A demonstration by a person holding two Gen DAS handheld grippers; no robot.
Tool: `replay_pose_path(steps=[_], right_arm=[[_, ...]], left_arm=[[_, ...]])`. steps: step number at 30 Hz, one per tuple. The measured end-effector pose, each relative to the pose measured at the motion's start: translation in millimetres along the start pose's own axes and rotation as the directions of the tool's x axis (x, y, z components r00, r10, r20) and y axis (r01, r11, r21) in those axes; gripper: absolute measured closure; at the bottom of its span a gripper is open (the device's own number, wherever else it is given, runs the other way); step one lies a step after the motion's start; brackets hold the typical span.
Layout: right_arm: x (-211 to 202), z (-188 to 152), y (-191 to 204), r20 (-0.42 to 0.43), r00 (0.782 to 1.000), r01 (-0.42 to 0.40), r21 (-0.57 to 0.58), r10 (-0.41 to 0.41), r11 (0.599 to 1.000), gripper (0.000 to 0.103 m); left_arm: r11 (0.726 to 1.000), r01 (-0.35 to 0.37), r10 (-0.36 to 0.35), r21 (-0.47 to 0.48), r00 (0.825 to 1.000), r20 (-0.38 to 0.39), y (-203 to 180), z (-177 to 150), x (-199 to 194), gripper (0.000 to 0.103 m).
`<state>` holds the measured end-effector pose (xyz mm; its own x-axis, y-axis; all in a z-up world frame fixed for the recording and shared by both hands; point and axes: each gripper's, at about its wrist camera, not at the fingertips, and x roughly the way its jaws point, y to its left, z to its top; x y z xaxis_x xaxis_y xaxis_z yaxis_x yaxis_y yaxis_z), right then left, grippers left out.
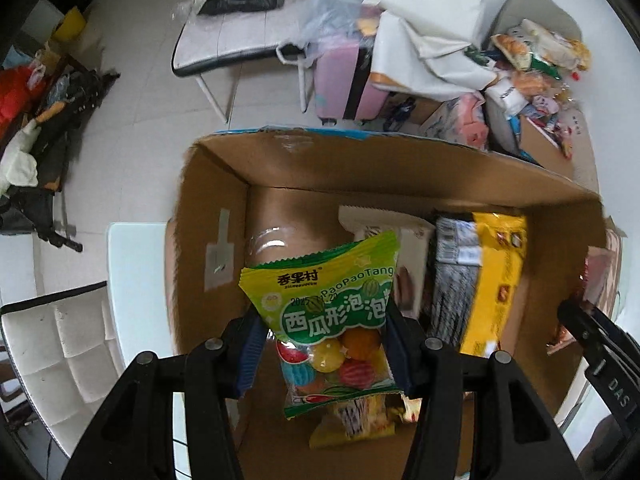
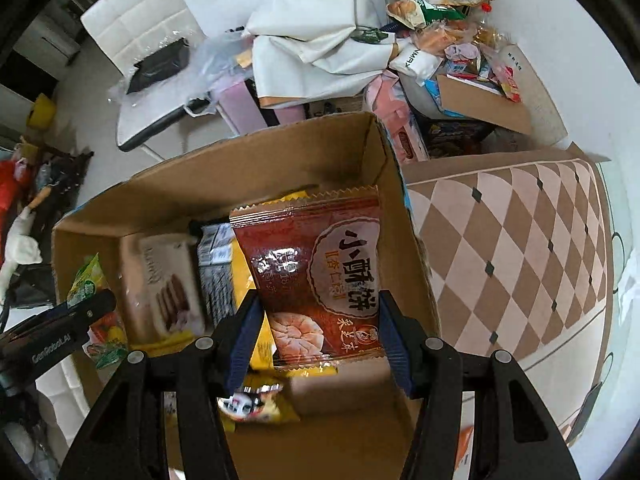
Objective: Organize snacks
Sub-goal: 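Carry both packets into the cardboard box and open both tools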
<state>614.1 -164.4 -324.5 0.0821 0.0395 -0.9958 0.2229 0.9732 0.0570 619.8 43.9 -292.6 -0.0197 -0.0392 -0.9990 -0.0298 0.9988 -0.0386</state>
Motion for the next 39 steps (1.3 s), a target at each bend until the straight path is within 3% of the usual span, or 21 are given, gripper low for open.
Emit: replay_pose_path(steps=[6,8,10,11,23,26,31,39], right_arm=[[23.0,15.7,-1.6,-0.046,0.999,0.031,0.021,-0.030,0.999,0.043],[31.6,18.3,-1.6,-0.085,0.996,0.021,0.017,-0.019,1.000,0.040],[37.0,18.6,1.1,-0.090,0.996,0.026,0.005,-0.026,1.000,0.031],[37.9,18.5,2.6,-0.091,0.996,0.021,-0.001,-0.021,1.000,0.026],[13.9,1.2,5.2,-0.036,0.999,0.002,-0.067,-0.005,0.998,0.021],[4.9,-13.1,5.6,-0.013,1.000,0.001,-0.094,-0.003,0.996,0.021],[-15.4,-43.4,4.9,0.043,0.999,0.001,-0.124,0.005,0.992,0.021],[-57.4,-93.4,2.2,0.134,0.990,-0.014,-0.156,0.035,0.988,0.019]], left_arm=[[1.000,0.002,-0.002,0.007,1.000,-0.031,0.4,10.3,15.2,0.050],[1.000,0.005,-0.005,0.005,1.000,-0.021,-0.7,10.8,14.5,0.040],[1.000,0.023,-0.023,-0.005,1.000,-0.004,-0.3,11.9,11.9,0.021],[1.000,0.030,-0.030,-0.006,1.000,0.008,-0.5,12.3,10.1,0.020],[1.000,0.005,-0.007,0.025,0.996,0.089,-11.2,-3.0,-13.1,0.019],[0.999,-0.025,0.019,0.033,0.986,0.165,-13.4,-21.1,-29.2,0.019],[1.000,-0.005,-0.001,0.022,0.970,0.245,-13.2,-54.9,-50.6,0.019],[1.000,0.011,-0.006,-0.013,0.945,0.326,-9.8,-106.1,-82.1,0.019]])
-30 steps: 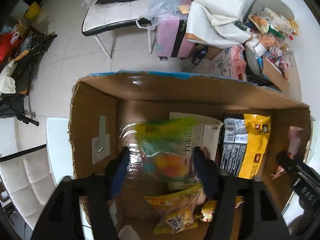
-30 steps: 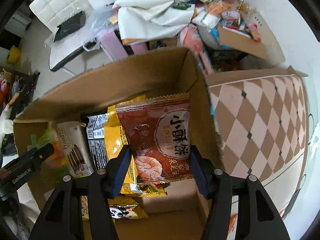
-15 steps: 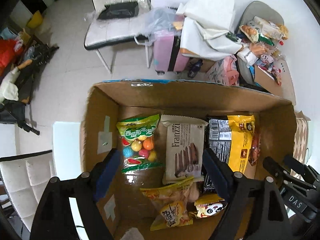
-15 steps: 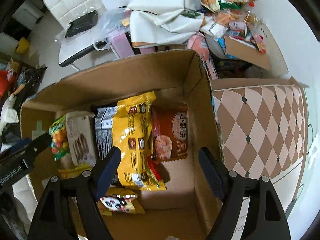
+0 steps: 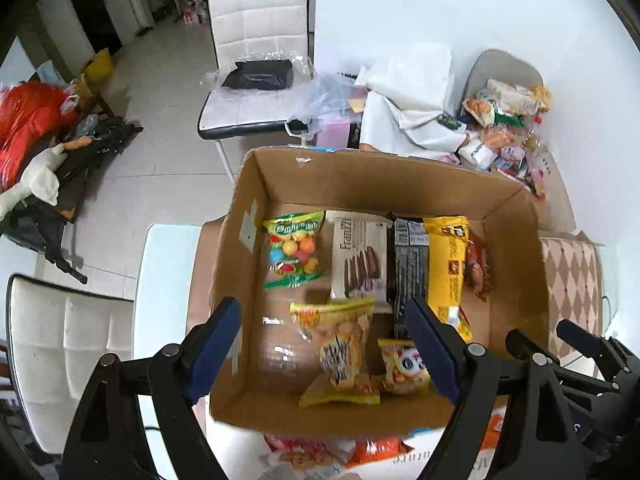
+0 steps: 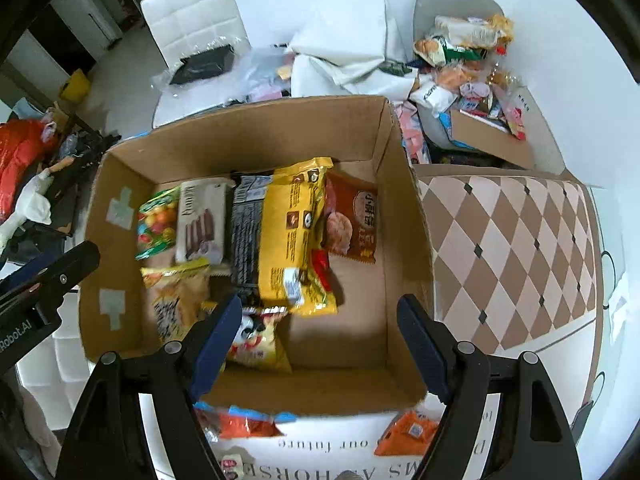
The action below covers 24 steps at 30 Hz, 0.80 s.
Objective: Organize snacks
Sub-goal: 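Carry both packets into the cardboard box and open both tools, then lift both tools out of the box and move toward the table snacks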
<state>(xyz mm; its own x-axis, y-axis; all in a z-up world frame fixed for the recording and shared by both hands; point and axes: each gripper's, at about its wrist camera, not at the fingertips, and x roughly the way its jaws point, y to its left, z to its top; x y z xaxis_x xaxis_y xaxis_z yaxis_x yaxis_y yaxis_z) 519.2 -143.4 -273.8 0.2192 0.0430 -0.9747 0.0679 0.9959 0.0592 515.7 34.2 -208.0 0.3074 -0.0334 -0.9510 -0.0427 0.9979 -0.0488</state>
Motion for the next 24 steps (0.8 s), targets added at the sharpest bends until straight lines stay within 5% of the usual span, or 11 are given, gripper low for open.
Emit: replay_pose_path(steps=[13,24], right_arm=[[-73.8,-59.3,-0.9,0.140,0.990,0.018,-0.022,-0.014,1.000,0.010],[-109.2,-109.7,0.2,0.148,0.987,-0.060,-0.019,0.062,0.998,0.007]], left_arm=[[1.000,-0.006,0.006,-0.011,0.996,0.088,2.6,-65.4,-66.8,0.019],[1.000,-0.012,0.015,-0.029,0.993,0.113,9.4,-112.2,-101.6,0.019]])
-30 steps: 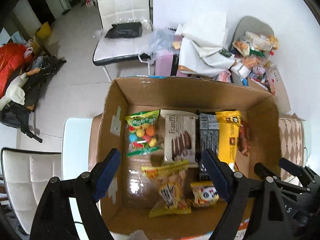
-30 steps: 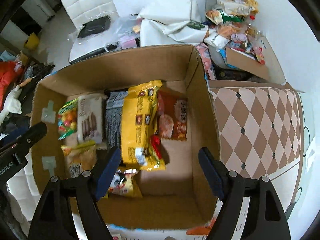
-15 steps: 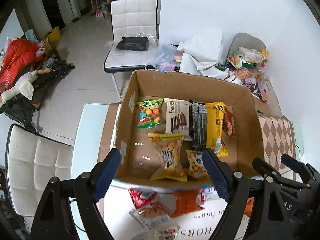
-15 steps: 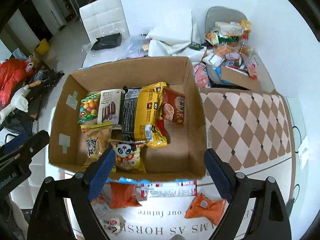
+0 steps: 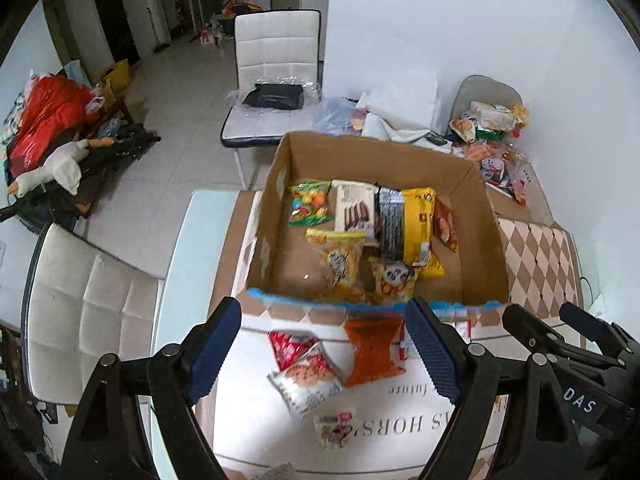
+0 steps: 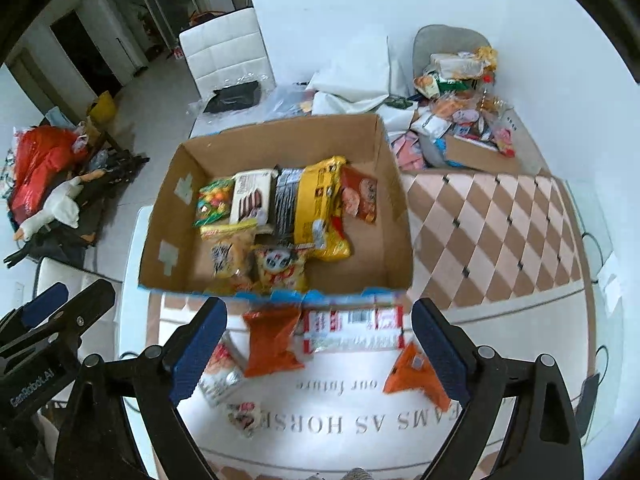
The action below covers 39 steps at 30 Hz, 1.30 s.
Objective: Organize snacks
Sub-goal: 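Lift both tools out of the box and move toward the table snacks, then grasp the white oat cookie pack with the left tool while the right tool grasps the small white packet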
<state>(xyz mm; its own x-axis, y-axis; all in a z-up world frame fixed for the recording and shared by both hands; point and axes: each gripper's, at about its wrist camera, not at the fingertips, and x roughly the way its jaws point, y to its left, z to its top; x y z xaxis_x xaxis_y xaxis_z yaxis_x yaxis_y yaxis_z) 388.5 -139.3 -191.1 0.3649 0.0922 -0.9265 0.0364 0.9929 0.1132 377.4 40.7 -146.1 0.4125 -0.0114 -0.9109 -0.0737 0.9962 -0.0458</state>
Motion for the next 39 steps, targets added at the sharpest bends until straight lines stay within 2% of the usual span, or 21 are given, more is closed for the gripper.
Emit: replay_pose_path(steps=[2,5,8,11,14,18,19,22,24,25,27,29,32,35,37,39], right_arm=[[4.6,-14.1,0.4,-0.033,0.999,-0.021,0.006,0.021,1.000,0.007],[21.7,-35.6,2.0,-0.106,0.993,-0.046,0.021,0.048,0.999,0.007],[51.8,-65.4,7.7,-0.221,0.971,-0.083,0.049,0.092,0.995,0.007],[90.8,-98.3,16.0,-0.344,0.926,-0.127,0.107,0.157,0.986,0.007],[132.0,-131.6,28.6,-0.447,0.871,-0.147,0.162,0.205,0.976,0.007],[168.9,-156.8,45.1,-0.513,0.826,-0.148,0.200,0.232,0.969,0.014],[174.1,-159.8,49.0,-0.520,0.822,-0.146,0.201,0.232,0.969,0.015],[184.8,-166.7,61.1,-0.531,0.820,-0.134,0.184,0.213,0.974,0.025],[191.1,-169.4,68.4,-0.538,0.821,-0.120,0.165,0.191,0.979,0.036],[193.9,-171.2,71.1,-0.542,0.820,-0.118,0.156,0.185,0.981,0.038],[196.1,-173.9,75.2,-0.550,0.817,-0.114,0.136,0.170,0.984,0.050],[194.6,-176.3,75.5,-0.549,0.823,-0.099,0.115,0.146,0.988,0.057],[190.4,-174.6,64.1,-0.544,0.827,-0.087,0.118,0.137,0.989,0.059],[185.3,-169.4,36.3,-0.535,0.837,-0.052,0.129,0.114,0.990,0.059],[183.0,-166.7,16.2,-0.530,0.841,-0.028,0.152,0.105,0.988,0.059],[182.1,-162.6,-2.2,-0.530,0.842,-0.010,0.175,0.103,0.984,0.059]], left_arm=[[1.000,-0.020,0.020,-0.002,1.000,-0.011,4.9,-10.3,2.8,0.019],[0.998,-0.053,0.051,-0.022,0.996,-0.068,16.6,-33.6,18.2,0.019],[0.994,-0.097,0.091,-0.041,0.986,-0.141,29.7,-59.0,39.3,0.019],[0.988,-0.147,0.134,-0.047,0.969,-0.208,44.3,-84.3,60.3,0.019],[0.979,-0.200,0.184,-0.038,0.946,-0.266,58.1,-102.9,79.3,0.019],[0.966,-0.257,0.239,-0.015,0.917,-0.321,72.8,-122.4,97.6,0.019],[0.964,-0.265,0.248,-0.006,0.912,-0.327,76.3,-126.3,101.3,0.019],[0.961,-0.277,0.268,0.023,0.901,-0.342,83.7,-133.7,109.8,0.019],[0.961,-0.270,0.271,0.050,0.898,-0.348,84.8,-136.2,114.2,0.019],[0.962,-0.265,0.270,0.063,0.897,-0.349,85.0,-136.6,116.3,0.019],[0.966,-0.242,0.260,0.094,0.900,-0.350,81.9,-135.3,120.5,0.019],[0.969,-0.211,0.243,0.129,0.905,-0.350,75.1,-131.4,124.9,0.019],[0.967,-0.155,0.219,0.200,0.909,-0.355,60.8,-123.0,134.8,0.019],[0.958,-0.085,0.188,0.275,0.909,-0.372,41.6,-115.7,149.0,0.019],[0.942,-0.032,0.169,0.335,0.906,-0.389,25.2,-112.6,159.7,0.019],[0.916,0.040,0.146,0.400,0.895,-0.422,6.8,-112.4,172.2,0.019]])
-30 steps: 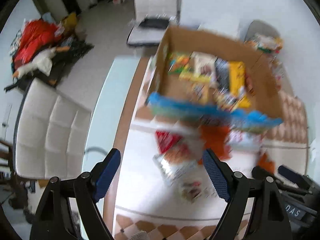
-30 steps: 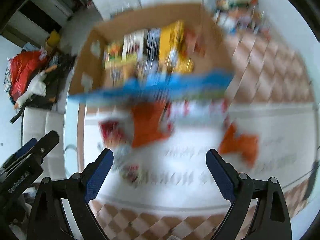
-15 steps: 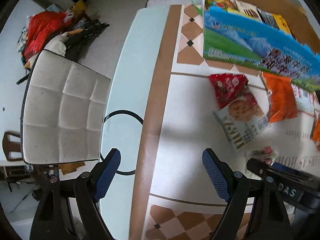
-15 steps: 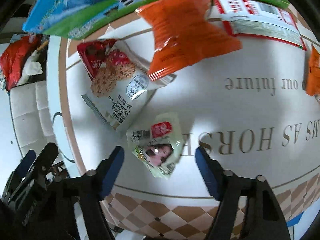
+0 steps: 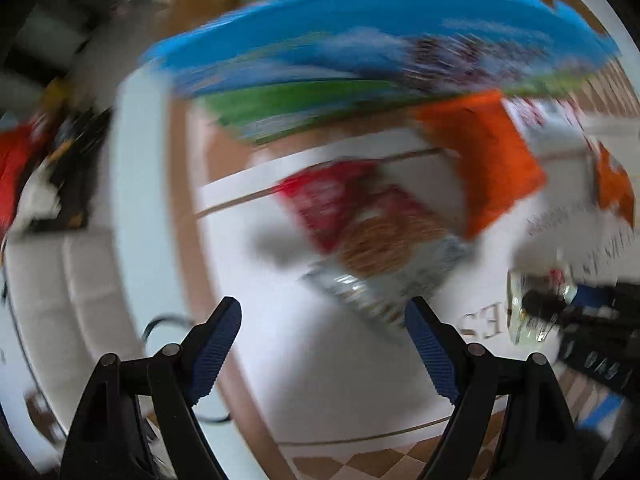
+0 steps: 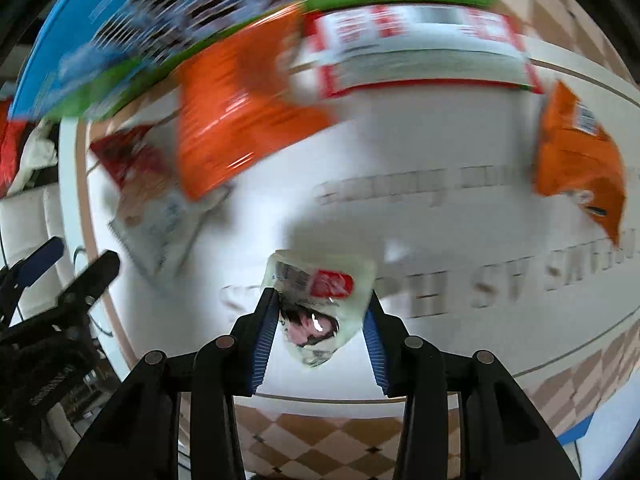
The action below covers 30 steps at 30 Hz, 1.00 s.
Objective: Organize snacks
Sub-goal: 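Grasp the white oat cookie pack with the left tool while the right tool grasps the small white packet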
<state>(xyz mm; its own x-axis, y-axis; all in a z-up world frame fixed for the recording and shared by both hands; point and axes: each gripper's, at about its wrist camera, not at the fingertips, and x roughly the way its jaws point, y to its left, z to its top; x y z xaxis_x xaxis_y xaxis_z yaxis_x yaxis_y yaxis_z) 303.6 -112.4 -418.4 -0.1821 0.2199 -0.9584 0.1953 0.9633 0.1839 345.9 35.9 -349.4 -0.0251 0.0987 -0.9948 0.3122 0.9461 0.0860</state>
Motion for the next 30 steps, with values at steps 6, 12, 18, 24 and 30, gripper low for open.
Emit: replay_pose_path(steps=[6,12,18,24,30], right_arm=[[-6.1,8.0,-33.0,-0.033,0.999,-0.031,0.059,0.033,0.998,0.056],[-13.6,16.0,-49.0,-0.041,0.994,-0.095,0.082,0.099,0.992,0.042],[-6.0,20.6,-43.4,-0.069,0.994,-0.085,0.079,0.090,0.993,0.042],[2.1,23.3,-32.8,-0.080,0.996,-0.035,0.069,0.041,0.997,0.047],[3.9,6.3,-28.4,-0.062,0.998,-0.005,0.041,0.007,0.999,0.048]], left_arm=[[0.984,0.019,0.000,0.177,0.994,-0.110,-33.7,26.1,33.9,0.017],[0.989,0.059,-0.042,0.132,0.991,-0.129,-35.5,37.4,43.5,0.019],[0.992,0.117,-0.122,-0.050,0.987,-0.105,-13.3,32.0,42.3,0.031],[0.960,0.117,-0.155,-0.255,0.979,-0.134,4.2,2.5,47.4,0.032],[0.937,0.110,-0.170,-0.332,0.973,-0.159,1.8,-42.3,51.7,0.032]])
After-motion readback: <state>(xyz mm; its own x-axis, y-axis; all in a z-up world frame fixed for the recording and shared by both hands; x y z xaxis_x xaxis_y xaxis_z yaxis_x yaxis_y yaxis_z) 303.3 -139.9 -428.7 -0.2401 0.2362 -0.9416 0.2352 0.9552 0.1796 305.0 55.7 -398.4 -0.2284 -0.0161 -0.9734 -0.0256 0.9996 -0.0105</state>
